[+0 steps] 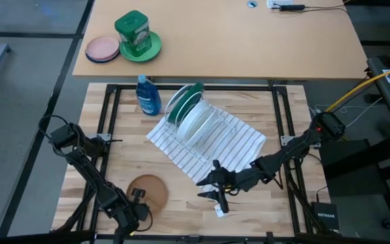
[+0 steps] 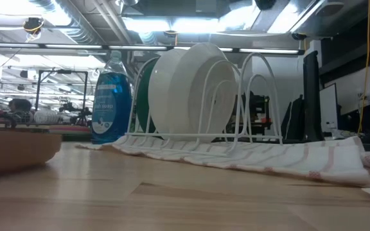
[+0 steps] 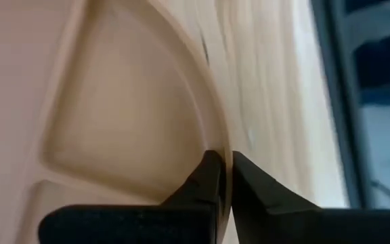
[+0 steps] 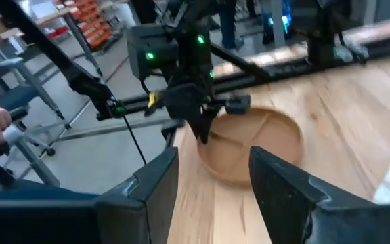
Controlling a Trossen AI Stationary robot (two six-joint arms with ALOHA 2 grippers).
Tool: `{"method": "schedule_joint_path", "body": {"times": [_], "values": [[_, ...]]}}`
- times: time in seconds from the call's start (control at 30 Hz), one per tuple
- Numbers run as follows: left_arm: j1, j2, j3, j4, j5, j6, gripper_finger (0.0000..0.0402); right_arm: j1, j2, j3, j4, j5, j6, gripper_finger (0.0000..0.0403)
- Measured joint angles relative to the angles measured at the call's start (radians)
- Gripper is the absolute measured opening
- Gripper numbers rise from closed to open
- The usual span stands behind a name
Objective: Sort dishes
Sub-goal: Put the brown plate into the white dish rack
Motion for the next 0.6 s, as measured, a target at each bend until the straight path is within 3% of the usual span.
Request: {"method": "schedule_joint_path", "body": {"times": [0.27, 0.47, 0.6], "values": [[0.033, -0.091, 0.046, 0.041, -0.012, -0.036, 0.0003, 0.000, 0.000, 0.039, 0.010, -0.018, -0.128, 0.0183], [0.096, -0.172, 0.047, 0.247, -0.031, -0.009, 0.0002, 0.005, -0.001, 0.069, 0.005, -0.105, -0.192, 0.0183], [0.154, -0.208, 0.047, 0.420, -0.034, 0.003, 0.0002, 0.033, -0.009, 0.091, -0.024, -0.100, -0.276, 0.0183]]}}
